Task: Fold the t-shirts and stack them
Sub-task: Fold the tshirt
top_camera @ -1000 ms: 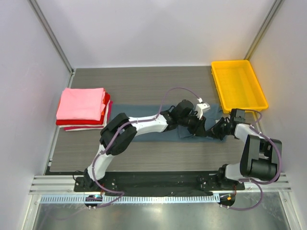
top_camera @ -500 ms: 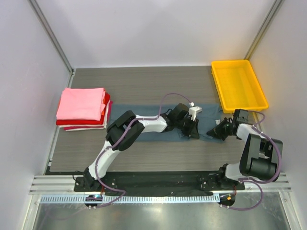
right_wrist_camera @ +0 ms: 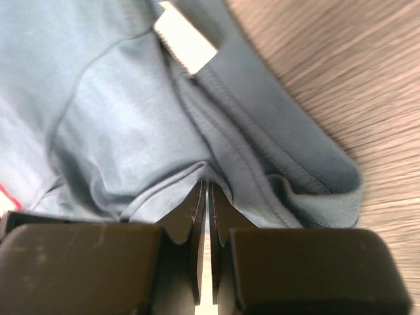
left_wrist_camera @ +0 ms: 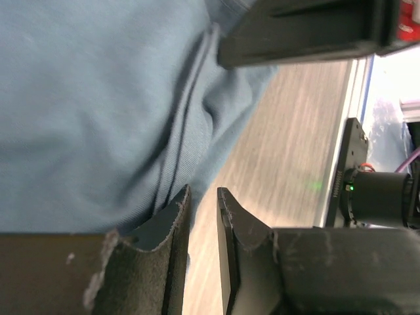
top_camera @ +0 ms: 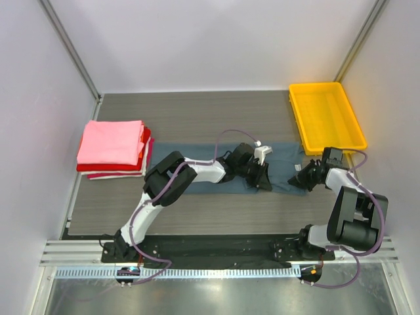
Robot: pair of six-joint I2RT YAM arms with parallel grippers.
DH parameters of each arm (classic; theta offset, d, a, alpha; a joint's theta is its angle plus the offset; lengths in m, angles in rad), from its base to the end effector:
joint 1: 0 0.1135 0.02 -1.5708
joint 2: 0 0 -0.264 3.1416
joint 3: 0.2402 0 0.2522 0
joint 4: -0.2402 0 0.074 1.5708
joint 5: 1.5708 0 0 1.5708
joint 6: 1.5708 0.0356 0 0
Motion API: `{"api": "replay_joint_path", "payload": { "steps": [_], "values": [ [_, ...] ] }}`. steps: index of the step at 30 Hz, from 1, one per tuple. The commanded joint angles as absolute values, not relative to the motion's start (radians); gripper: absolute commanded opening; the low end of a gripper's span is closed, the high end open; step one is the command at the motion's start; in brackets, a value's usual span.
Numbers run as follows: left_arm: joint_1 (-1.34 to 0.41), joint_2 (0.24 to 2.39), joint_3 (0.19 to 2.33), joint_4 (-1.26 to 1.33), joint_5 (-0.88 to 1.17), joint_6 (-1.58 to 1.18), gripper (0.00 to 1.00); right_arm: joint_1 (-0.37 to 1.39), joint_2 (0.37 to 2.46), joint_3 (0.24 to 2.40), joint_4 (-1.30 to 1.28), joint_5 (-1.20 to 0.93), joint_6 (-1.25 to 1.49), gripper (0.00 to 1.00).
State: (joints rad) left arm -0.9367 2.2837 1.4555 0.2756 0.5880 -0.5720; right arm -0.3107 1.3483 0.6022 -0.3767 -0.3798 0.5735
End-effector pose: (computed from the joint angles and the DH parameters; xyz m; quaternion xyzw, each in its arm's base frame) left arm 0.2748 -0.4070 0.1189 0.2904 0.7962 -0.5038 0.1666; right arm 0.2218 -0.0574 0.1523 0.3718 0.8834 0.2110 0.1921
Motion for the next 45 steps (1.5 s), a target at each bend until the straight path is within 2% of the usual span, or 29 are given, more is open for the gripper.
{"api": "replay_joint_path", "payload": {
  "steps": [1, 5, 13, 18, 19, 24, 26, 29, 30, 32, 38, 45],
  "values": [
    [-0.966, 2.215, 1.427, 0.304, 0.618, -0.606, 0.24, -0.316, 1.385, 0.623, -0.388, -0.322, 0.558, 0.11],
    [-0.966, 2.152, 1.394, 0.388, 0.643, -0.661, 0.26, -0.316, 1.402, 0.604, -0.38, -0.281, 0.561, 0.1],
    [-0.924, 1.938, 1.339, 0.252, 0.618, -0.608, 0.29, -0.316, 1.373, 0.632, -0.387, -0.204, 0.568, 0.09],
    [-0.81, 1.731, 1.23, -0.037, 0.444, -0.479, 0.3, -0.298, 1.382, 0.643, -0.388, -0.16, 0.583, 0.08],
    [-0.792, 1.654, 1.192, -0.082, 0.348, -0.422, 0.32, -0.287, 1.391, 0.652, -0.387, -0.131, 0.592, 0.07],
    [-0.652, 1.462, 1.031, -0.25, 0.195, -0.382, 0.38, -0.174, 1.457, 0.712, -0.38, -0.023, 0.636, 0.06],
    [-0.609, 1.377, 0.982, -0.27, 0.151, -0.384, 0.42, -0.1, 1.5, 0.752, -0.38, 0.05, 0.67, 0.06],
    [-0.606, 1.281, 0.924, -0.374, 0.071, -0.397, 0.53, -0.072, 1.558, 0.801, -0.376, 0.089, 0.693, 0.05],
    [-0.607, 1.258, 0.914, -0.403, 0.048, -0.408, 0.62, -0.072, 1.578, 0.816, -0.376, 0.095, 0.695, 0.05],
    [-0.609, 1.215, 0.899, -0.471, -0.019, -0.454, 0.65, -0.072, 1.63, 0.87, -0.377, 0.112, 0.692, 0.05],
    [-0.609, 1.072, 0.815, -0.552, -0.144, -0.518, 0.67, 0.0, 1.807, 1.096, -0.413, 0.14, 0.695, 0.05],
    [-0.673, 1.132, 0.821, -0.663, -0.175, -0.526, 0.64, 0.037, 2.003, 1.343, -0.456, 0.138, 0.7, 0.04]
  ]
}}
